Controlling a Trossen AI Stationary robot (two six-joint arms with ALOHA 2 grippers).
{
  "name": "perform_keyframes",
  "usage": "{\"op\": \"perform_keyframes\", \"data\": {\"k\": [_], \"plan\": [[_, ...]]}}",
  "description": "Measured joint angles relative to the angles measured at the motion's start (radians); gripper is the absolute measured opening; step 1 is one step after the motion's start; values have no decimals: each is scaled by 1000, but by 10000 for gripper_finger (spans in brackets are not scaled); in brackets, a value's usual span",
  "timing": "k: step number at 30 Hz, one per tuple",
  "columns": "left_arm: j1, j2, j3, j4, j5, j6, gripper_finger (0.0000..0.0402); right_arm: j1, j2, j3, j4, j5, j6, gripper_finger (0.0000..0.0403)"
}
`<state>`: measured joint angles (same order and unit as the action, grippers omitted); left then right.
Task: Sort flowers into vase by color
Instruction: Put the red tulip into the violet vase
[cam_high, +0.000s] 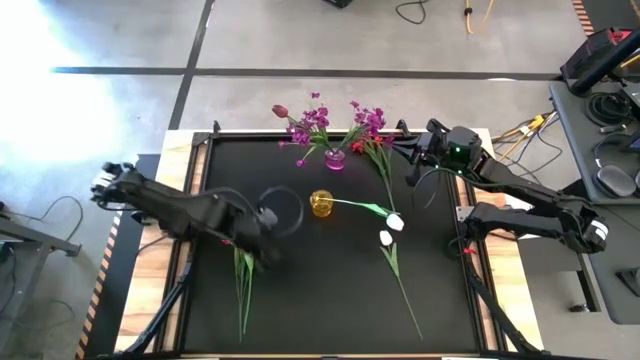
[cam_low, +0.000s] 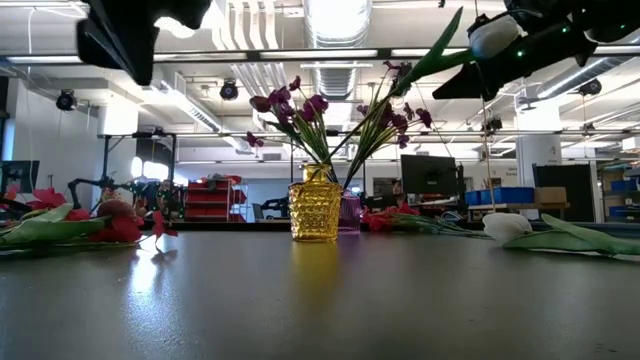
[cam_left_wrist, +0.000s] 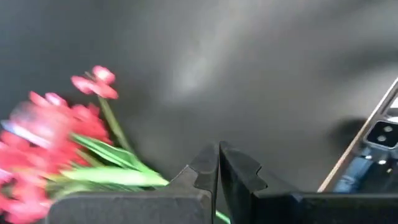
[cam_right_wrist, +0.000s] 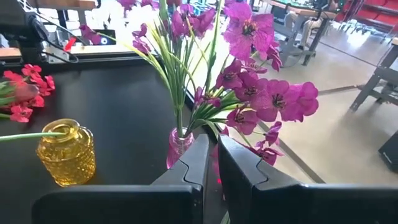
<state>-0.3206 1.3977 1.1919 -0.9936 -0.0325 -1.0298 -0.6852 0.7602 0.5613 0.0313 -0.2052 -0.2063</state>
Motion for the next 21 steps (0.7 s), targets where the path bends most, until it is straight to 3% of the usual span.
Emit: {"op": "perform_keyframes", "data": {"k": [8,14,21], "plan": [[-180,170,25,52,17,-378,0,11,6,-29,-13,-62,49,27],[-340,289,23,70,-35,-752,0,47,6,-53,2,-65,63,27],[-356,400,23,68,12,-840,11,97,6,-46,5,-65,69,27]]}}
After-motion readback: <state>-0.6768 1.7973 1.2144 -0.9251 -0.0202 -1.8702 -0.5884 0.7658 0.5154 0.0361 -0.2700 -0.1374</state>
